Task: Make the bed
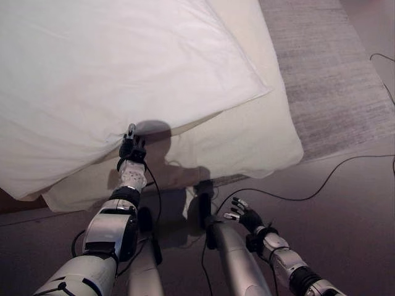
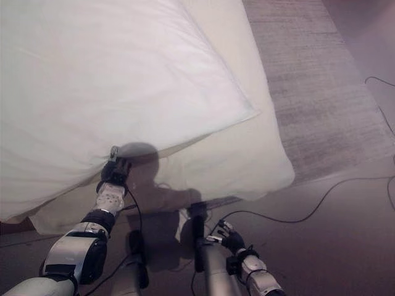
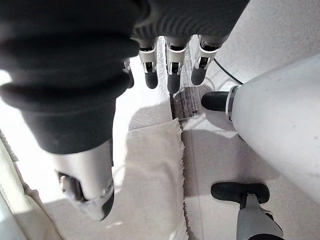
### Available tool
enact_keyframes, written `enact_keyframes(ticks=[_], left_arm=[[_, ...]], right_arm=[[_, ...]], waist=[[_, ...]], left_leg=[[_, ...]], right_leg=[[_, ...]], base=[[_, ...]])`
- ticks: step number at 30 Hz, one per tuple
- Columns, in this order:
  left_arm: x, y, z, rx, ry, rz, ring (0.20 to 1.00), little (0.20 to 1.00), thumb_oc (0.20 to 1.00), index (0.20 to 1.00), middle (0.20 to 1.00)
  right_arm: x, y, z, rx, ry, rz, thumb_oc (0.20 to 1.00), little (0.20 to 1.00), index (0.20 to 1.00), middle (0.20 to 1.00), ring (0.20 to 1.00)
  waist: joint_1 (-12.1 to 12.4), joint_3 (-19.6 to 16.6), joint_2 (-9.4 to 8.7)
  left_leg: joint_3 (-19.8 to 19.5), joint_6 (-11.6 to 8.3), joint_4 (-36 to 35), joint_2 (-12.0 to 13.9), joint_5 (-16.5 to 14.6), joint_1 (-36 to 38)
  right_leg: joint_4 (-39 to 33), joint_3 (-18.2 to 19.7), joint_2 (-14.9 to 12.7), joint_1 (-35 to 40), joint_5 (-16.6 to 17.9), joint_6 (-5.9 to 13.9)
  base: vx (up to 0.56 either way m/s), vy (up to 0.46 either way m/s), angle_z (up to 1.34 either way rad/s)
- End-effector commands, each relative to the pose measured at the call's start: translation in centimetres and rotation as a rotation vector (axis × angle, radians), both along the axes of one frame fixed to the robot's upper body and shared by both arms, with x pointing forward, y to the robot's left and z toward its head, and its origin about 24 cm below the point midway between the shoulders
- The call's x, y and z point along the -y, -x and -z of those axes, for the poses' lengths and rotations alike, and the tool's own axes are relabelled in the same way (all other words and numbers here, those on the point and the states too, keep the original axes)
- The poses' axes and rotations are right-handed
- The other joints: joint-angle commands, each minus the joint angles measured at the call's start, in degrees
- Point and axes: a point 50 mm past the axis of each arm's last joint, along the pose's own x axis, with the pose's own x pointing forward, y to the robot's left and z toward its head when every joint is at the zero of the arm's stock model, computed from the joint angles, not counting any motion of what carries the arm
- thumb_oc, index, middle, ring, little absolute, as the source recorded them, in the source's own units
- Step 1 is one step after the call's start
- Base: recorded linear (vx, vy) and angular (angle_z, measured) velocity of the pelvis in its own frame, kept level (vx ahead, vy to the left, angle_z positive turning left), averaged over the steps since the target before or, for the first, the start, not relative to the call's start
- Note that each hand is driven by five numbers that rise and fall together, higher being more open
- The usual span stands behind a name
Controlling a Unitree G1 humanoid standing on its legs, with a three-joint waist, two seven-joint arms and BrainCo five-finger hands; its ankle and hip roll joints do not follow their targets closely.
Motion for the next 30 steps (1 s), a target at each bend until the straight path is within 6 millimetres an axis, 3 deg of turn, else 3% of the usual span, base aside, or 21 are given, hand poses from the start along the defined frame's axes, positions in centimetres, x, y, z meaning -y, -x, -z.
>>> enact_keyframes(ticks=[1,11,16,22,25,26,30], left_arm=[[-1.4,-1.1,-6.3,0.235,-0.081,-0.055,0.2,0.2,0.2,0.2,0.2],[0.9,-1.3,-8.6,0.365,-0.075,-0.012,0.2,0.2,0.2,0.2,0.2],[3.2,-0.9,-9.6,0.448,-0.04,0.016,0.2,0.2,0.2,0.2,0.2],[8.1,0.9,-10.8,0.615,0.039,0.148,0.2,0.2,0.2,0.2,0.2],[8.9,1.4,-10.9,0.643,0.054,0.176,0.2,0.2,0.2,0.2,0.2],[9.9,1.8,-11.2,0.673,0.084,0.203,0.2,0.2,0.2,0.2,0.2],[10.7,2.2,-11.3,0.69,0.115,0.23,0.2,0.2,0.2,0.2,0.2]], right_arm=[[-0.8,1.3,0.1,0.021,-0.027,-0.028,1.0,1.0,1.0,1.0,1.0],[-3.1,0.4,-1.1,0.058,-0.095,-0.084,1.0,1.0,1.0,1.0,1.0],[-4.9,-1.2,-3.1,0.119,-0.198,-0.102,1.0,1.0,1.0,1.0,1.0],[-8.7,-3.8,-6.0,0.105,-0.549,-0.026,1.0,1.0,1.0,1.0,1.0],[-9.6,-4.4,-6.8,0.101,-0.62,-0.02,1.0,1.0,1.0,1.0,1.0],[-10.8,-5.1,-8.0,0.096,-0.717,-0.013,1.0,1.0,1.0,1.0,1.0],[-12.1,-6.1,-10.0,0.117,-0.798,-0.022,1.0,1.0,1.0,1.0,1.0]], waist=[[0.6,-2.2,0.65],[2.2,-0.5,1.15],[3.7,0.6,1.68],[6.9,2.8,3.5],[7.6,3.3,3.88],[8.4,3.7,4.34],[9.3,4.4,4.79]], left_leg=[[-0.7,2.6,2.8,-1.7,-0.3,-5.1],[-1.2,2.81,2.4,-2.3,0.1,-4.2],[-1.9,3.14,2.1,-3.0,0.3,-3.5],[-2.6,3.63,0.0,-4.5,1.0,-1.9],[-2.8,3.81,-0.3,-4.9,1.4,-1.8],[-3.0,3.89,-0.3,-5.1,1.2,-1.7],[-3.1,4.04,-0.5,-5.5,1.3,-1.5]], right_leg=[[-3.5,-0.9,-2.1,0.0,2.3,5.67],[-4.1,-1.1,-2.4,1.3,2.6,5.65],[-4.1,-1.4,-2.6,2.3,2.6,5.56],[-4.8,-1.9,-3.2,3.9,2.6,5.49],[-4.8,-2.1,-3.4,3.9,2.8,5.39],[-4.6,-2.2,-3.5,4.1,2.6,5.37],[-4.6,-2.3,-3.7,4.4,2.6,5.3]], base=[[0.0,0.0,0.0],[0.0,0.002,0.02],[0.0,0.015,0.05],[-0.01,0.024,0.09],[-0.01,0.021,0.11],[-0.01,0.038,0.22],[-0.01,0.03,0.08]])
